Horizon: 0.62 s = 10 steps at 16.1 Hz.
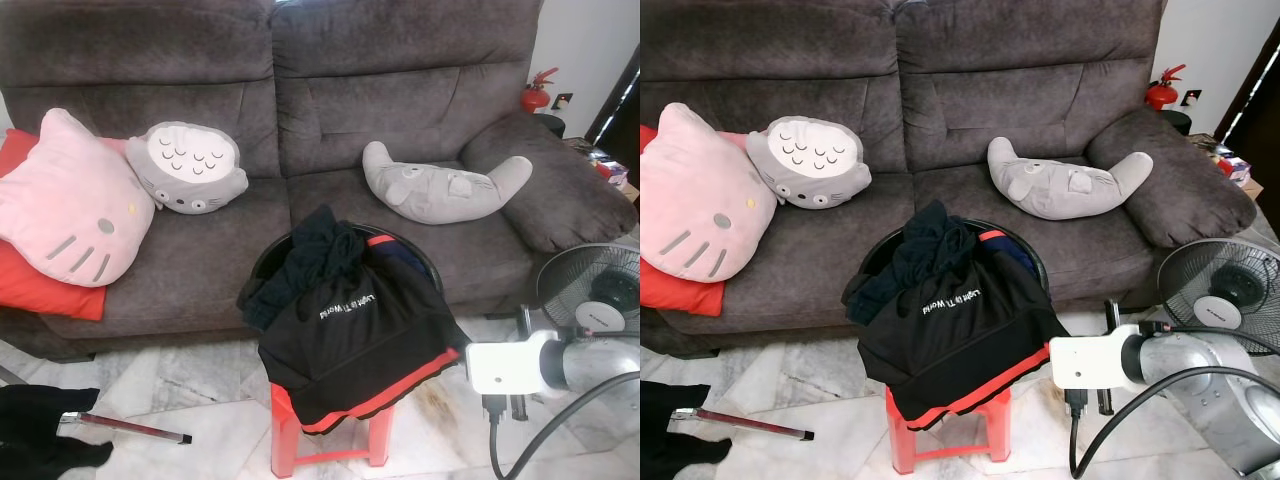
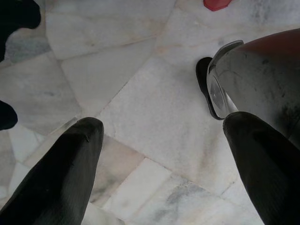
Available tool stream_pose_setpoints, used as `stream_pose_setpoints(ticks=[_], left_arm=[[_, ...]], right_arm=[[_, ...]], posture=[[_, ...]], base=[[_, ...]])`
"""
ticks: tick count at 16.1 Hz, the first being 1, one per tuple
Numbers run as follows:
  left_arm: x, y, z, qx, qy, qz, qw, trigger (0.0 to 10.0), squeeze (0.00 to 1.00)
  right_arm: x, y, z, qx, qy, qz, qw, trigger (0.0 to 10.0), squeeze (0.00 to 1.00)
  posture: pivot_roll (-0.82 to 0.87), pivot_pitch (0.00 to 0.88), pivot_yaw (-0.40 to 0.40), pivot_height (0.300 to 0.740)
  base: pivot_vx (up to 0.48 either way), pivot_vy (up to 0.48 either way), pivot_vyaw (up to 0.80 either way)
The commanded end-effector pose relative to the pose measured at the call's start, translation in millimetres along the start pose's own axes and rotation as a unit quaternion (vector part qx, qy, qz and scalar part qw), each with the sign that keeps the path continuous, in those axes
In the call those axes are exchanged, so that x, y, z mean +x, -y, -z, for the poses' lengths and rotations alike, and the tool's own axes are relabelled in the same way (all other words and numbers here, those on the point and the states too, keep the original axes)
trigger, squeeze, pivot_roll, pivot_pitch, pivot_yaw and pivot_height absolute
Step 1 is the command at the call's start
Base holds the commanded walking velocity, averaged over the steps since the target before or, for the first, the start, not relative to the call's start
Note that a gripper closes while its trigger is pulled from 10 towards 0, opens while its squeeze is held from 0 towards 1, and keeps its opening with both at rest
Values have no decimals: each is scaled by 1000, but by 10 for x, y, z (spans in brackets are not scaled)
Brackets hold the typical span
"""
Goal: Hang hanger
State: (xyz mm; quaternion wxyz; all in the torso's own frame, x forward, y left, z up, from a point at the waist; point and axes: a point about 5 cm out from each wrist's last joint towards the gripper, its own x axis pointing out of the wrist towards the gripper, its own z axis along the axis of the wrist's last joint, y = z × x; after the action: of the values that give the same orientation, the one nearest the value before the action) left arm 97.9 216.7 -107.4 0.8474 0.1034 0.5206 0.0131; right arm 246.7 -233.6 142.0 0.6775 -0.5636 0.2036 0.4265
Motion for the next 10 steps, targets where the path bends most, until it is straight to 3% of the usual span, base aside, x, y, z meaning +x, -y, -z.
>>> stream_pose_setpoints(ticks=[1,2,3,10], left_arm=[[-18,80,84,9,-15,16,1000,10000,0],[-18,80,85,9,-16,17,1000,10000,0],[-18,79,85,10,-16,17,1000,10000,0],[-16,80,80,7,-16,21,1000,10000,0]], right_arm=[[25,-36,15,3,-8,-10,1000,10000,0],[24,-29,-1,6,-5,-9,1000,10000,251],[26,-23,-22,13,1,-9,1000,10000,1000],[-117,127,47,10,-21,29,999,10000,1000]], posture=[[-157,45,17,740],[-157,45,17,740],[-157,43,18,740],[-161,54,18,740]], base=[[0,0,0],[0,0,0],[0,0,0],[0,0,0]])
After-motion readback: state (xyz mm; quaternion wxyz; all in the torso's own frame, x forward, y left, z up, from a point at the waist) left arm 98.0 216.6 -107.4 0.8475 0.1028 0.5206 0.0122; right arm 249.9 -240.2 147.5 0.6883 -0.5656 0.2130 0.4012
